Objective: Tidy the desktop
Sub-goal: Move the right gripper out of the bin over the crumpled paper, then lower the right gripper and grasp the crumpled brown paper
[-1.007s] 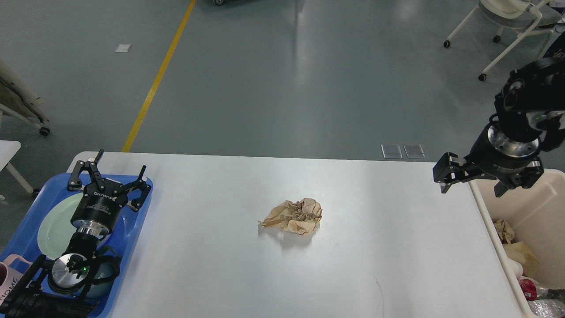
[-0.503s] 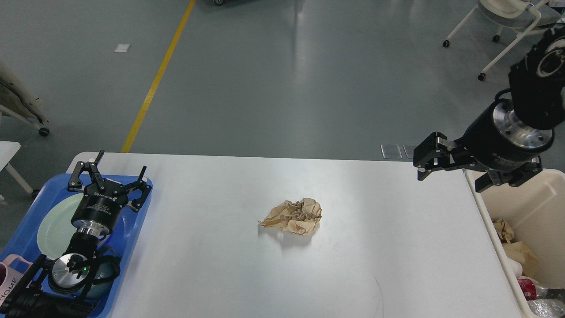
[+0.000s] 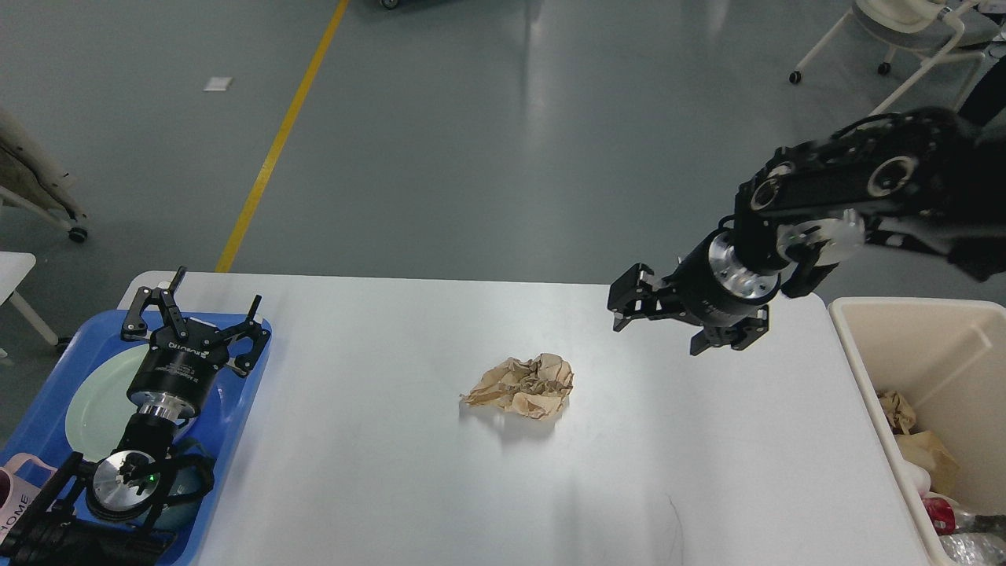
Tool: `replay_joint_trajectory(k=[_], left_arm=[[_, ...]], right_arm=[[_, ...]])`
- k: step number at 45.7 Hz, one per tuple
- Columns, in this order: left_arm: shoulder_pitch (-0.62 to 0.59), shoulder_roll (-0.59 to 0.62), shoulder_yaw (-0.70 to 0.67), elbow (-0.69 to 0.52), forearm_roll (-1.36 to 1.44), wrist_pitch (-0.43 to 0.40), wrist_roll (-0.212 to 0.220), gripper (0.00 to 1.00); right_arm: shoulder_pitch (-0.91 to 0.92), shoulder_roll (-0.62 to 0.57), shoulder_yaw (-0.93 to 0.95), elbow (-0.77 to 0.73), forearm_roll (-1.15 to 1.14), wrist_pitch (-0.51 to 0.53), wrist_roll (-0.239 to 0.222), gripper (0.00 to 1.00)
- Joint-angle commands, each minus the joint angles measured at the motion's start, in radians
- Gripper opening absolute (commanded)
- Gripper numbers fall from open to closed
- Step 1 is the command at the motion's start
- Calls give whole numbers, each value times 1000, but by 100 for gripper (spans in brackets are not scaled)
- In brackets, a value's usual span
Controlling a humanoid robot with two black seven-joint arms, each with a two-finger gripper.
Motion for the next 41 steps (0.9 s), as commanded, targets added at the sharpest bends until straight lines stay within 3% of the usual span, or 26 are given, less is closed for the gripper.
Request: replay_joint_trajectory(k=[1, 12, 25, 41], left_arm=[[0, 0, 0, 0, 0, 0, 0, 97], [0, 0, 0, 0, 0, 0, 0, 97], [0, 0, -1, 0, 0, 0, 0, 97], [0, 0, 0, 0, 0, 0, 0, 97]], right_arm=[[-179, 108, 46, -141, 1, -89, -2, 99], [-525, 255, 197, -499, -1, -104, -2, 99], [-705, 418, 253, -870, -16, -106, -2, 99], [-766, 418, 255, -913, -18, -164, 4, 98]])
